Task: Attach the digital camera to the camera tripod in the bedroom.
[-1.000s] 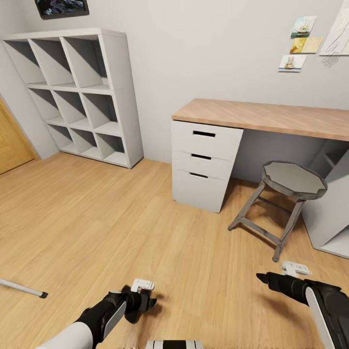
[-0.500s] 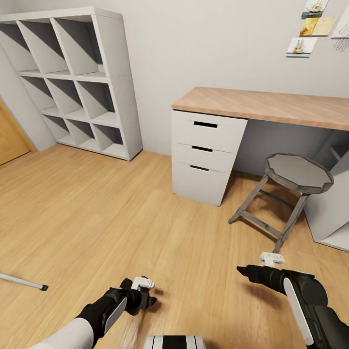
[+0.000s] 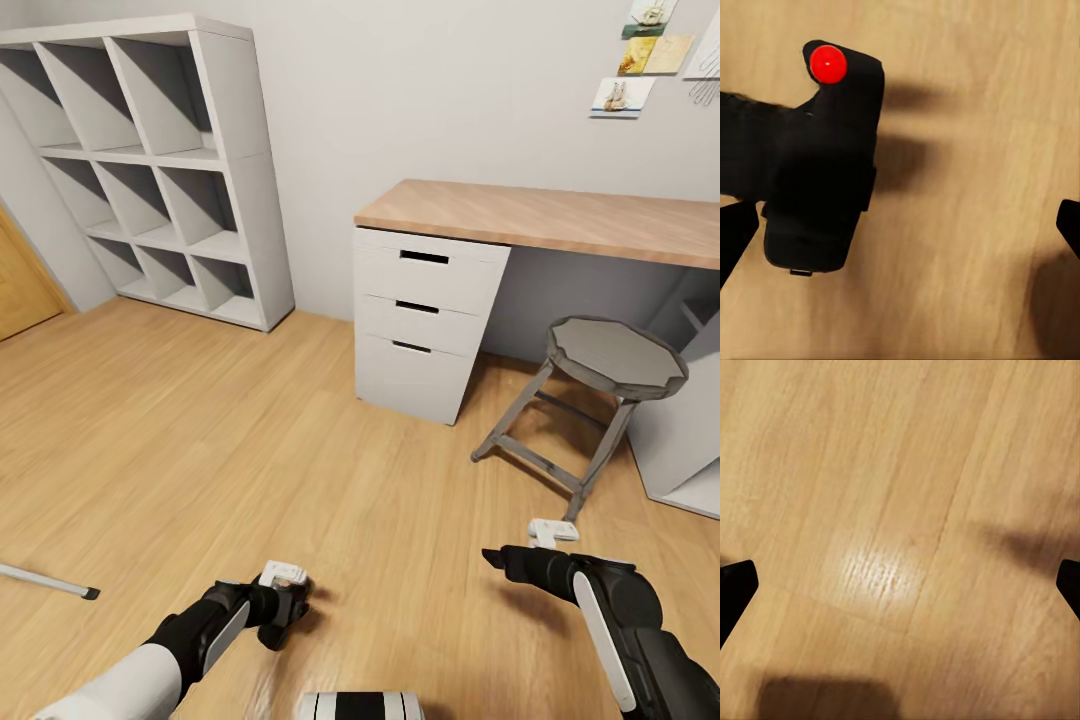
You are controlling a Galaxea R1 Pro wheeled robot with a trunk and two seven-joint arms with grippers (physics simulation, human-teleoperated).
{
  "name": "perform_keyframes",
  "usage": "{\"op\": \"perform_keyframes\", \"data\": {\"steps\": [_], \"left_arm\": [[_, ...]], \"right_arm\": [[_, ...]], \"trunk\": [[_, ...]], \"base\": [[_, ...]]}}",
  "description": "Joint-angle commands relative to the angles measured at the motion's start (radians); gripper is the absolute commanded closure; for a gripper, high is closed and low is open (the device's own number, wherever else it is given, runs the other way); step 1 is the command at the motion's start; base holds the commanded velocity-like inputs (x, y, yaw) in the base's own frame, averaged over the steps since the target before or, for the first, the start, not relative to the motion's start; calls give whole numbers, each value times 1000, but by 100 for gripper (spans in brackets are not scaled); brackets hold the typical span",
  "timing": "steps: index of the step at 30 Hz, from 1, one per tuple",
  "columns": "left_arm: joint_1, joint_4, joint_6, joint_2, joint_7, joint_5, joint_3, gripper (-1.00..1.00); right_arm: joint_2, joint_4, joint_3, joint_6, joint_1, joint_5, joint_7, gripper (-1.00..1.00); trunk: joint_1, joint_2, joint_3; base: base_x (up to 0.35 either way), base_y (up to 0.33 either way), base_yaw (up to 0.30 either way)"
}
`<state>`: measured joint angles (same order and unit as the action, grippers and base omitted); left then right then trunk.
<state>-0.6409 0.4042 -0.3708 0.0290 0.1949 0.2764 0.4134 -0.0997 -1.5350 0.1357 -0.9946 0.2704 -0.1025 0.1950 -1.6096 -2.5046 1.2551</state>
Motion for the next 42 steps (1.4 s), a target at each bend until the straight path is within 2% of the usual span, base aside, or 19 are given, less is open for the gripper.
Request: {"op": "perform_keyframes", "data": {"steps": [1,6,8,9,12,13,16,17,19,23,33,42], "left_arm": [[-4,2,-9,9,0,5,6,-100],[-12,3,-19,27,5,-19,7,-100],[-18,3,-28,34,12,-44,7,-100],[-18,3,-28,34,12,-44,7,-100],[-25,4,-38,41,28,-92,7,-100],[-25,4,-38,41,28,-92,7,-100],[-30,4,-43,46,44,-136,7,-100],[-30,4,-43,46,44,-136,7,-100],[-33,4,-46,49,51,-157,6,-100],[-41,4,-48,60,58,-176,5,-100],[-58,4,-45,73,62,-191,6,-100],[-73,4,-35,75,61,-194,8,-100]], "right_arm": [[0,-2,0,-5,0,-9,-5,-100],[1,-5,-3,-5,0,-9,-9,-100],[1,-6,-7,-5,0,-9,-10,-100],[1,-6,-7,-5,0,-9,-10,-100],[1,-7,-20,-5,0,-9,-13,-100],[1,-7,-20,-5,0,-9,-13,-100],[1,-7,-32,-4,0,-8,-16,-100],[1,-7,-32,-4,0,-8,-16,-100],[1,-7,-36,-4,0,-8,-18,-100],[2,-8,-41,-4,0,-8,-23,-100],[2,-8,-44,-4,0,-8,-38,-100],[2,-11,-41,-4,0,-8,-42,-100]], "trunk": [[0,0,1],[0,0,1],[0,0,1],[0,0,1],[0,0,1],[0,0,1],[0,0,1],[0,0,1],[0,0,1],[0,0,1],[0,0,1],[-4,-2,36]], "base": [[0,0,0],[0,0,0],[0,0,0],[0,0,0],[0,0,0],[0,0,0],[0,0,0],[0,0,0],[0,0,0],[0,0,0],[0,0,0],[0,0,0]]}}
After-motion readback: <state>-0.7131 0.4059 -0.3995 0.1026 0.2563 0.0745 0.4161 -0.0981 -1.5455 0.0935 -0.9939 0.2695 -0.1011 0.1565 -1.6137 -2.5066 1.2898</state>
